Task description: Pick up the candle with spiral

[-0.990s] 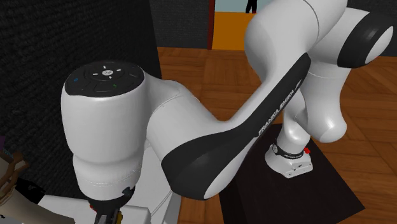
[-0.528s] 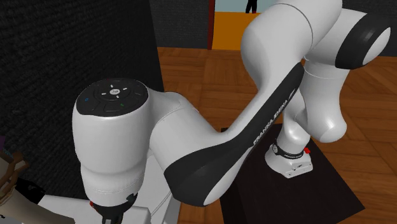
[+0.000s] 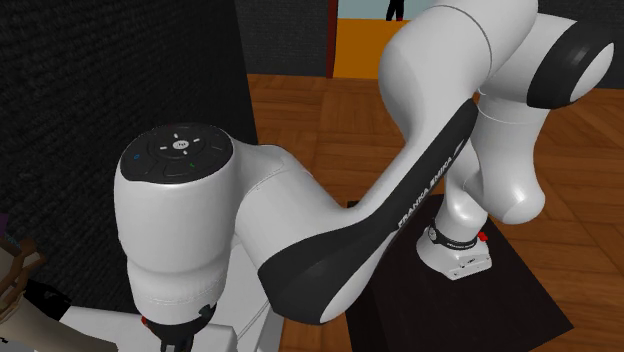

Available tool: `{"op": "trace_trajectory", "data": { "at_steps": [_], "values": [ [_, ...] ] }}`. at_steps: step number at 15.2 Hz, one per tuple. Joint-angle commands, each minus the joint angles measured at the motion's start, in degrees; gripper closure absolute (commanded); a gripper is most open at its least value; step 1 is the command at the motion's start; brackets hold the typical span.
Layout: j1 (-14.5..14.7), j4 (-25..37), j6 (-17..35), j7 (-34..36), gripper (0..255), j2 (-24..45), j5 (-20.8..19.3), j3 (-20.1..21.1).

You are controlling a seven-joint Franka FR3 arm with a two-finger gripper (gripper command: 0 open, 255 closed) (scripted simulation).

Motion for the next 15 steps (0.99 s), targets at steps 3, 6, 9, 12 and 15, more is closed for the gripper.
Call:
{"op": "trace_trajectory", "data": {
  "at_steps": [3,6,9,12,15],
  "values": [
    [0.0,1.7,-2.1,-0.3,255,-0.5,0.4,0.1],
    [0.0,3.4,-4.3,-0.6,255,-0.9,0.7,0.2],
    [0.0,5.4,-6.5,-0.9,255,-1.2,0.9,0.3],
    [0.0,7.4,-8.7,-1.2,255,-1.4,1.1,0.4],
    [0.1,9.6,-11.0,-1.4,255,-1.5,1.3,0.4]
  ]
}}
